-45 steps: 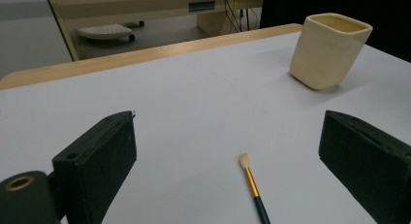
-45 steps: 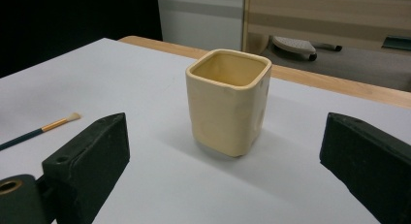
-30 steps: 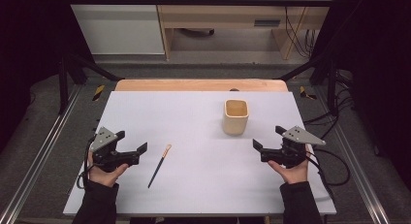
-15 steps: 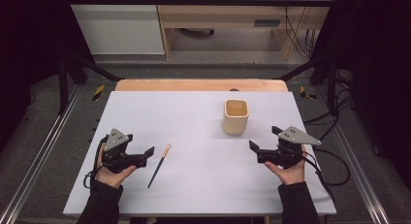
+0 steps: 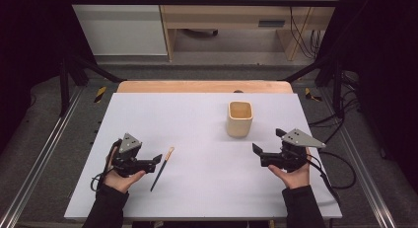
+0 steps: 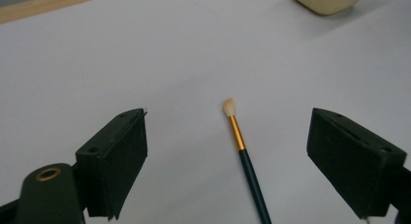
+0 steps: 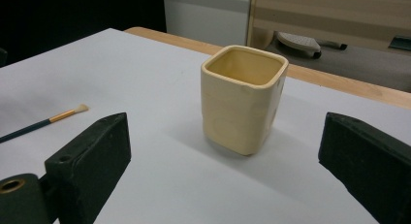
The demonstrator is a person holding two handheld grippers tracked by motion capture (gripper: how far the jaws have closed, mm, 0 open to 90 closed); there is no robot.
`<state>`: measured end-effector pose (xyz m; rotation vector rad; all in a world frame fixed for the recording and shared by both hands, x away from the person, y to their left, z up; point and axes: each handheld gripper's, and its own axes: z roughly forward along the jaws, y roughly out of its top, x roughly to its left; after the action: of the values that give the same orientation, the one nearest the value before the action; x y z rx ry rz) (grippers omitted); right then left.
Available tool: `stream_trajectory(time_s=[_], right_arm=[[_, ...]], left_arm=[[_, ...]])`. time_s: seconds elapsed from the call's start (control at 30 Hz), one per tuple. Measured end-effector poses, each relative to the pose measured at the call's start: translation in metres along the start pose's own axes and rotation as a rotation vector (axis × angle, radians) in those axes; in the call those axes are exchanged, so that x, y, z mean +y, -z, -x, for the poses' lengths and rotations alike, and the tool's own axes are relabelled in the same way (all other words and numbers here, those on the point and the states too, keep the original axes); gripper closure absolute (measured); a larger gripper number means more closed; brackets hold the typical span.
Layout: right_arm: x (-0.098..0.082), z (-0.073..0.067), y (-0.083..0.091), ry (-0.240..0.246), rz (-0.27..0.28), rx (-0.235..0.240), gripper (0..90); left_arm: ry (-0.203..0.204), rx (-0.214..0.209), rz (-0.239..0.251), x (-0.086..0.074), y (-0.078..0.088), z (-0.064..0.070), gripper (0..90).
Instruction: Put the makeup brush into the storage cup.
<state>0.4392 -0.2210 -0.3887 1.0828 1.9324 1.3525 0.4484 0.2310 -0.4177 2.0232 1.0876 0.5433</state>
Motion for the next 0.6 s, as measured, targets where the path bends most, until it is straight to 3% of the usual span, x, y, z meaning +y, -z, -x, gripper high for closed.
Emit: stream_trajectory(time_s=[0.43,0.6], right_arm=[[-0.001,-0.001,-0.002,0.004,-0.011,0.005,5.0],[-0.001,-0.002,-0.003,0.004,-0.014,0.005,5.0]], left_arm=[[-0.039,-0.005,-0.123,-0.005,-0.017,0.008,18.8],[-0.047,-0.018,-0.161,-0.008,-0.025,0.012,24.5]])
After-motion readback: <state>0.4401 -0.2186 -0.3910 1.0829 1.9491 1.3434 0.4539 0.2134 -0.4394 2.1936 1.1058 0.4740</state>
